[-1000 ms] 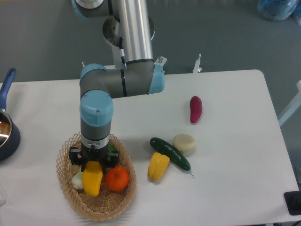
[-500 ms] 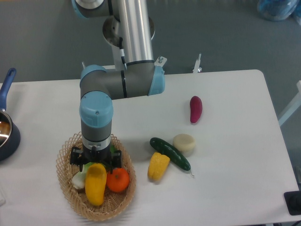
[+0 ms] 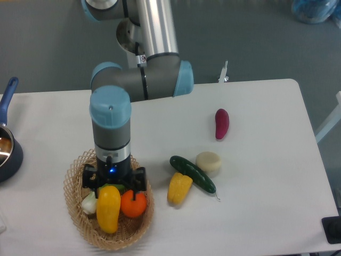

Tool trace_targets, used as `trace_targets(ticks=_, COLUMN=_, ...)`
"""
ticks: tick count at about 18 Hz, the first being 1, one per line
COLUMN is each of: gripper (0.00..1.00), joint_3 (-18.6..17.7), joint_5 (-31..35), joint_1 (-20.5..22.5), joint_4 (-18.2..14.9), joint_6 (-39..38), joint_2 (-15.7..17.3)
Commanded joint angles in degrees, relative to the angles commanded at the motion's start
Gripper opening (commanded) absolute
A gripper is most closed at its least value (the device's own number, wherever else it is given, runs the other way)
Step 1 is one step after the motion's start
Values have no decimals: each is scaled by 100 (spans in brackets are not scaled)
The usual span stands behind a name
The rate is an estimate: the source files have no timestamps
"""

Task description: Place the mango in the basket

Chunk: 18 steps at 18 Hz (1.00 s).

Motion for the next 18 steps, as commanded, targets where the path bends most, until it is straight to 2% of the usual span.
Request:
trace_targets(ticks=2, gripper=100, joint_3=80, joint_5=327, joint_1=140, joint_4=-9, joint_6=564, joint_2=131)
trace_targets(ticks=5, gripper=100, joint_3=54, joint_5=372, joint_1=509, joint_4=-96, joint_6=1241, joint_2=430)
trace_targets(ticks=8, gripper=100, joint_3=46, joint_5=372, joint_1=764, joint_4=-307, joint_6=1856, joint_2=641)
trace_targets(ticks=12, gripper=100, joint_3=-69, joint_5=355, joint_1=1204, joint_4=-728, joint_6=3209, joint_2=1010)
trace_targets(ticks=14, gripper=100, joint_3=-113, joint_5=328, joint_1=1388, joint_4=-887, joint_6=3527, joint_2=1133)
trace_targets(ticks=18, gripper=100, joint_3=-130, joint_5=293, joint_1=1521, joint_4=-879, joint_6=3625, joint_2=1204)
